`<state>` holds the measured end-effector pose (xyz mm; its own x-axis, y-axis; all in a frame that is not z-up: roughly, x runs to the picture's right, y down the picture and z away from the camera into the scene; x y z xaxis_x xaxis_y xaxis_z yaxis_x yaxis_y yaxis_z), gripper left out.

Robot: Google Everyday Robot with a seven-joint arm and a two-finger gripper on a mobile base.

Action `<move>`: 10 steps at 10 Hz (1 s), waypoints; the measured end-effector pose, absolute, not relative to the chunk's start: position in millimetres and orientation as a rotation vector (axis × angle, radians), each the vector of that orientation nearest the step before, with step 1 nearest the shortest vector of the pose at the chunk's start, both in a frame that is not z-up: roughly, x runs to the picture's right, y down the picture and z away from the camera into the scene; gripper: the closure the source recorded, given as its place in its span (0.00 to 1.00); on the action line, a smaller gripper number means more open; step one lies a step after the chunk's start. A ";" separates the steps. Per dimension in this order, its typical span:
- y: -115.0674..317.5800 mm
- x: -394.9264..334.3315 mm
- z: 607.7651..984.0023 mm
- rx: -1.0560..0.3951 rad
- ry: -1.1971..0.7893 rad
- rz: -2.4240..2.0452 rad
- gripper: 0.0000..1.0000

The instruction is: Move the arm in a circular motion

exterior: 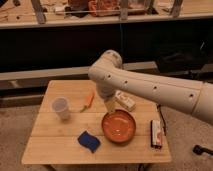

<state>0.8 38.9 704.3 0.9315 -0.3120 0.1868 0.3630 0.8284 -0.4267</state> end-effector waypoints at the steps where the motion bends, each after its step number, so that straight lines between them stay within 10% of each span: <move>1: 34.5 -0.4 707.1 -0.474 -0.115 -0.348 0.20; 10: 27.9 51.6 726.9 -0.485 -0.131 -0.195 0.20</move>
<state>51.6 27.9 726.9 0.9731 -0.1548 0.1707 0.2168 0.8665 -0.4496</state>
